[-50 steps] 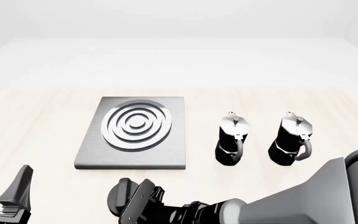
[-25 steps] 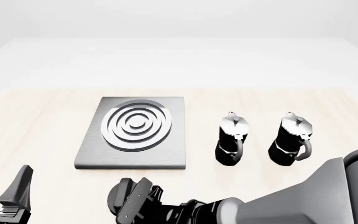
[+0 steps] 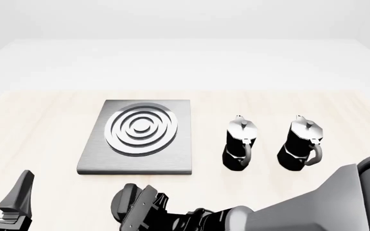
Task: Turn off the stove.
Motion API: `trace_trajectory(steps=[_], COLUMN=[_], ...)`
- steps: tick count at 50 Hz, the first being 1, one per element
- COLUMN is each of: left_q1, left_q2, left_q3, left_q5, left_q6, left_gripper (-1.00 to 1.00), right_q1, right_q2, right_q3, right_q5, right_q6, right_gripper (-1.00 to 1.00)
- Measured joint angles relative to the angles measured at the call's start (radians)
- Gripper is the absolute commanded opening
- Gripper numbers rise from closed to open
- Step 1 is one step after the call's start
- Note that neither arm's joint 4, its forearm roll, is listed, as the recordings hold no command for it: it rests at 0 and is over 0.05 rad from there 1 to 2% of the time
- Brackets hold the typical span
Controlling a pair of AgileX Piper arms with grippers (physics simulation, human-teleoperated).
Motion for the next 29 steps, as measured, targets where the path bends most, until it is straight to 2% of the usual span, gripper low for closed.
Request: trace_trajectory(steps=[29], left_q1=[0.0], left_q2=[0.0], left_q3=[0.0], left_q5=[0.0], left_q6=[0.0], left_gripper=[1.0], right_q1=[-0.015], right_q2=[-0.145], right_q3=[0.129], right_q5=[-0.022], right_q6=[0.016], right_gripper=[1.0])
